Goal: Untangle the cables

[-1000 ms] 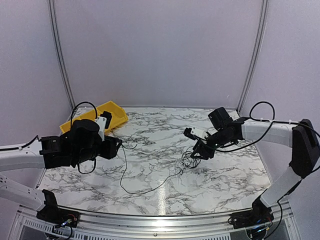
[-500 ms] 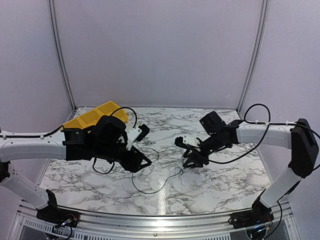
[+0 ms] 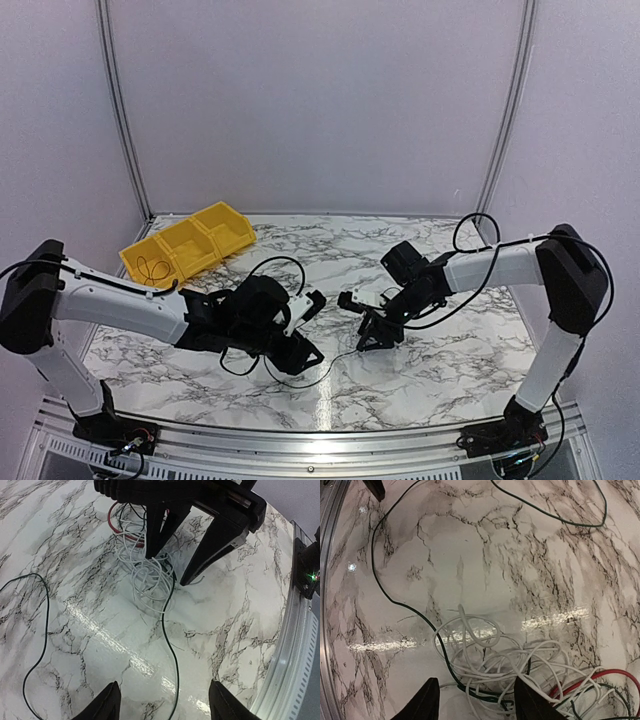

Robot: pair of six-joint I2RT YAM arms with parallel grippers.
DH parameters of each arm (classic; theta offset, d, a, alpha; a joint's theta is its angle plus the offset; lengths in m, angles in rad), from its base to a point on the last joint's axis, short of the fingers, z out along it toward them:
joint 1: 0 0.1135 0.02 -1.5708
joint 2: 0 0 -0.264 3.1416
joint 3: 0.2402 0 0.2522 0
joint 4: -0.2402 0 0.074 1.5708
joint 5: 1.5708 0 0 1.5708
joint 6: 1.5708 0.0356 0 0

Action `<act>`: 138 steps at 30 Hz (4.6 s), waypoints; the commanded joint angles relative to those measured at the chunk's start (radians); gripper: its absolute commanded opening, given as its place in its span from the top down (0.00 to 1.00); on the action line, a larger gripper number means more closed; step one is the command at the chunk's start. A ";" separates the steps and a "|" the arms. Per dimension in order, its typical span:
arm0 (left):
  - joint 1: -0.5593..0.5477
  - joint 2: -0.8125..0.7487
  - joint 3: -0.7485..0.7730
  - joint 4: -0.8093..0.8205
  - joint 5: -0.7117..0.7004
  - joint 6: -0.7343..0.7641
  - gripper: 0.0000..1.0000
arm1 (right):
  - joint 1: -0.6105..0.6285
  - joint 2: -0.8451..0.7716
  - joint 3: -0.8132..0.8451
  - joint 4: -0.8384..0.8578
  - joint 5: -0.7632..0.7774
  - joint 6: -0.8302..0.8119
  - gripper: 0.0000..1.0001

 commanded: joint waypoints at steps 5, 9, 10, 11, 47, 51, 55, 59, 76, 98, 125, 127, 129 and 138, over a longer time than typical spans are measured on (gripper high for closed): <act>0.001 0.137 -0.020 0.305 -0.014 -0.025 0.38 | -0.011 0.040 0.042 0.019 -0.033 0.052 0.54; 0.001 0.182 -0.054 0.391 -0.015 -0.054 0.42 | -0.036 0.043 0.042 0.026 -0.034 0.070 0.59; 0.001 0.192 -0.062 0.417 -0.013 -0.065 0.43 | -0.046 0.042 0.044 0.029 -0.040 0.076 0.61; 0.001 0.202 -0.070 0.444 -0.005 -0.076 0.44 | -0.054 0.041 0.044 0.031 -0.043 0.079 0.62; 0.003 -0.133 -0.305 0.543 -0.325 -0.102 1.00 | -0.177 0.081 0.040 0.070 0.080 0.144 0.93; 0.003 -0.282 -0.316 0.448 -0.413 -0.054 1.00 | -0.179 0.099 0.042 0.070 0.101 0.147 1.00; 0.003 -0.418 -0.270 0.346 -0.481 0.014 1.00 | -0.180 0.120 0.044 0.070 0.127 0.154 1.00; 0.003 -0.537 -0.179 0.229 -0.545 0.098 1.00 | -0.184 0.137 0.045 0.068 0.152 0.154 1.00; 0.003 -0.329 -0.096 0.252 -0.302 0.043 1.00 | -0.186 -0.135 0.046 -0.002 -0.105 0.020 0.64; 0.003 -0.104 -0.066 0.460 -0.188 0.003 1.00 | -0.020 0.004 0.243 -0.072 -0.342 -0.068 0.32; 0.002 -0.489 -0.008 0.373 -0.373 0.194 1.00 | -0.264 0.125 0.189 0.038 -0.002 0.208 1.00; 0.003 -0.480 -0.002 0.373 -0.359 0.190 1.00 | -0.269 0.127 0.192 0.034 0.008 0.210 1.00; 0.001 -0.469 -0.001 0.373 -0.349 0.185 1.00 | -0.271 0.116 0.185 0.045 0.039 0.219 1.00; -0.010 -0.577 0.077 0.319 -0.389 0.285 1.00 | -0.335 0.175 0.192 0.041 0.179 0.245 1.00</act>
